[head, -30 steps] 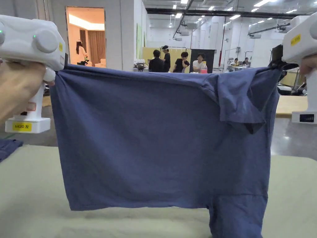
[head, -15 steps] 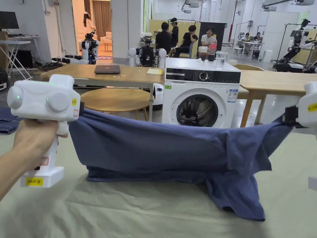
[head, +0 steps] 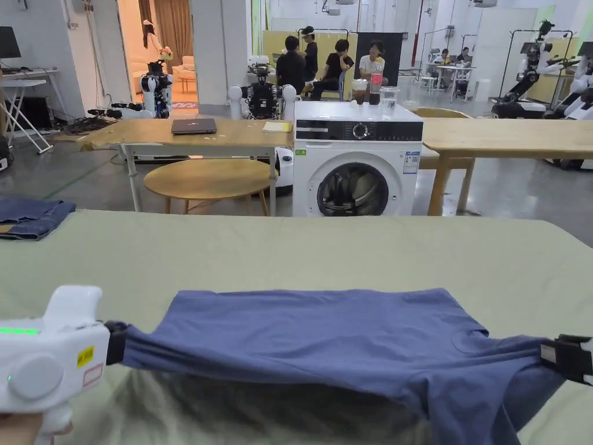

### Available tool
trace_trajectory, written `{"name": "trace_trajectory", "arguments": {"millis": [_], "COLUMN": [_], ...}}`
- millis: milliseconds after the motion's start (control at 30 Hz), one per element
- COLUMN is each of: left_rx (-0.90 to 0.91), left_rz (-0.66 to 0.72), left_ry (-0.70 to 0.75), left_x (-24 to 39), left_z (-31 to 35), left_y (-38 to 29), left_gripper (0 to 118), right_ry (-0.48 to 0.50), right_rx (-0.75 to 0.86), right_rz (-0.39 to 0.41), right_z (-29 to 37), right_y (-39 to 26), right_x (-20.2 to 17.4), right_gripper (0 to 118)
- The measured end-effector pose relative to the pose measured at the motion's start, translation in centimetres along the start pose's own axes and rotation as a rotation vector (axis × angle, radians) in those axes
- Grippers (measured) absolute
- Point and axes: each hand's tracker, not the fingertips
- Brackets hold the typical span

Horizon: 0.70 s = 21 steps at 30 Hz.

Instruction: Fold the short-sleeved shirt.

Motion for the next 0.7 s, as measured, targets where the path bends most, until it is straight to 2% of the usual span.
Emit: {"name": "trace_trajectory", "arguments": {"millis": [167, 367, 700], "left_rx": [-0.049, -0.097, -0.183], "left_rz": [0.025, 0.031, 0.098], "left_ry": [-0.035, -0.046, -0.059], "left_x": [-1.1, -1.5, -1.5], "left_z": [3.0, 5.1, 4.5], "left_y": [-7.2, -12.5, -17.3], "left_gripper": [0, 0, 0], "right_ry": [0.006, 0.005, -0.013], "right_rx": [-0.043, -0.117, -0.197], "right_rz": [-0.036, -0.165, -0.181], "right_z": [4.4, 5.8, 3.1], "right_y": [-7.9, -14.2, -17.2], "right_x": [0.5, 2.3, 2.9], "right_gripper": [1, 1, 1]}}
